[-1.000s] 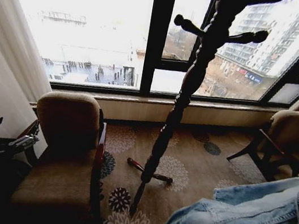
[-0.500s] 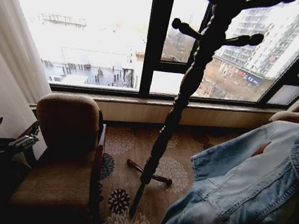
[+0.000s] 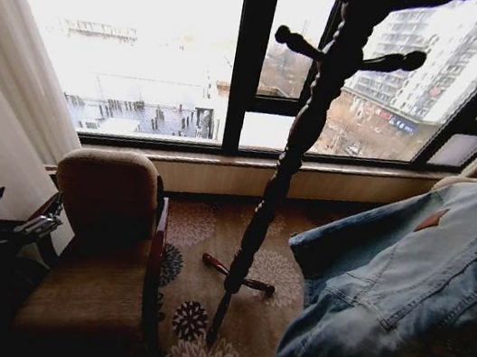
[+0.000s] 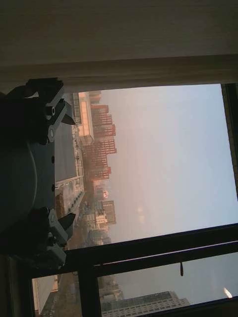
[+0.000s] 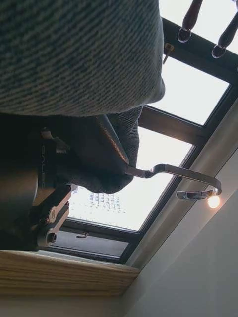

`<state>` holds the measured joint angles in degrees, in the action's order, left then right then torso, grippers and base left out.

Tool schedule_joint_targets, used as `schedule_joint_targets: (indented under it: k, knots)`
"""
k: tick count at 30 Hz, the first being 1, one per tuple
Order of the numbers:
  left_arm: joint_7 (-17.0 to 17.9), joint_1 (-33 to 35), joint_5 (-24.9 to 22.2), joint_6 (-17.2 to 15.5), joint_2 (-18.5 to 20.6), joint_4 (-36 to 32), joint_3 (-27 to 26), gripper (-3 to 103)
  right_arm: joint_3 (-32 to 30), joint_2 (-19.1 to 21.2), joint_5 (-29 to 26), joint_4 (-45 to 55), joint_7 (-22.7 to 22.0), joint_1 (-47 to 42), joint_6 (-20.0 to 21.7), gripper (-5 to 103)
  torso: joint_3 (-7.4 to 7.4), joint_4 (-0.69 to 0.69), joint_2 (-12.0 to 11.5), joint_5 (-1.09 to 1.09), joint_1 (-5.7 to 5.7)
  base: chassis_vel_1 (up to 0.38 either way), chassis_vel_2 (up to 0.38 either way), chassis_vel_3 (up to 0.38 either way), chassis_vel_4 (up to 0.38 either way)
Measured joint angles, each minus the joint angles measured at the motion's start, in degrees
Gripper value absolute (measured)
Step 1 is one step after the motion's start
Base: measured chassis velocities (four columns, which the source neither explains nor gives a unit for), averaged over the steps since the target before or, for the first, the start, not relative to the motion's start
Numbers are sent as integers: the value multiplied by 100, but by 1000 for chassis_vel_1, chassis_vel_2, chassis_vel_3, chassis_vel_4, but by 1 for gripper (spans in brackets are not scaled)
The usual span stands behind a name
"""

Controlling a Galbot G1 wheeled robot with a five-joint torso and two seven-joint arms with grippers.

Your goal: Pick up the clothes from the bed and hang them on the clothes hanger.

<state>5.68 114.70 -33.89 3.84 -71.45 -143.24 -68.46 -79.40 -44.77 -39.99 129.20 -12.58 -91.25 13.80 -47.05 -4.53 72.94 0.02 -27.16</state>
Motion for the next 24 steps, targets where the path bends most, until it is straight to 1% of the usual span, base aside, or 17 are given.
schedule_joint_targets:
  k: [1,3,4,5,6,8,9,12,14,15,19,20,22,23,24]
  knots:
    - [0,0,0,0,0,0,0,100,0,0,0,0,0,0,0,20,0,0,0,0,0,0,0,0,0]
    - [0,0,0,-1,0,0,0,100,140,396,-1,-193,176,245,1,20,-1,1,0,-1,-1,0,0,0,0]
    - [0,0,0,-1,1,0,0,100,321,623,49,-267,292,447,-13,20,-1,3,0,-2,-2,0,0,0,0]
    - [0,0,0,-1,1,0,0,100,321,623,49,-267,292,447,-13,20,-1,3,0,-2,-2,0,0,0,0]
    - [0,0,0,-1,0,0,0,100,582,812,149,-286,351,657,-31,20,-1,3,0,-3,-2,0,0,0,0]
    - [0,0,0,-1,0,0,0,100,1085,993,281,-265,383,979,-42,20,-1,2,0,-5,-2,0,0,0,0]
    - [0,0,0,-1,0,0,0,100,1085,993,281,-265,383,979,-42,20,-1,2,0,-5,-2,0,0,0,0]
    - [0,0,0,-2,0,0,0,100,2212,1216,523,-233,397,1632,-20,20,-1,3,0,-2,-1,0,0,0,0]
    - [0,0,0,-2,1,0,0,100,2677,1318,618,-258,394,2004,6,20,-1,3,0,-3,-2,0,0,0,0]
    - [0,0,0,-2,1,0,0,100,2677,1318,618,-258,394,2004,6,20,-1,3,0,-3,-2,0,0,0,0]
    - [0,0,0,-2,0,0,0,100,3600,1682,698,-463,413,2937,19,20,-1,1,0,-4,-2,0,0,0,0]
    - [0,0,0,-2,0,0,0,100,3600,1682,698,-463,413,2937,19,20,-1,1,0,-4,-2,0,0,0,0]
    - [0,0,0,-1,1,0,0,100,4150,1861,673,-559,414,3457,33,20,-1,2,0,-4,-2,0,0,0,0]
    - [0,0,0,-1,1,0,0,100,4150,1861,673,-559,414,3457,33,20,-1,2,0,-4,-2,0,0,0,0]
    - [0,0,0,-1,0,0,0,100,4658,1982,655,-631,416,3906,48,20,-1,4,0,-3,-2,0,0,0,0]
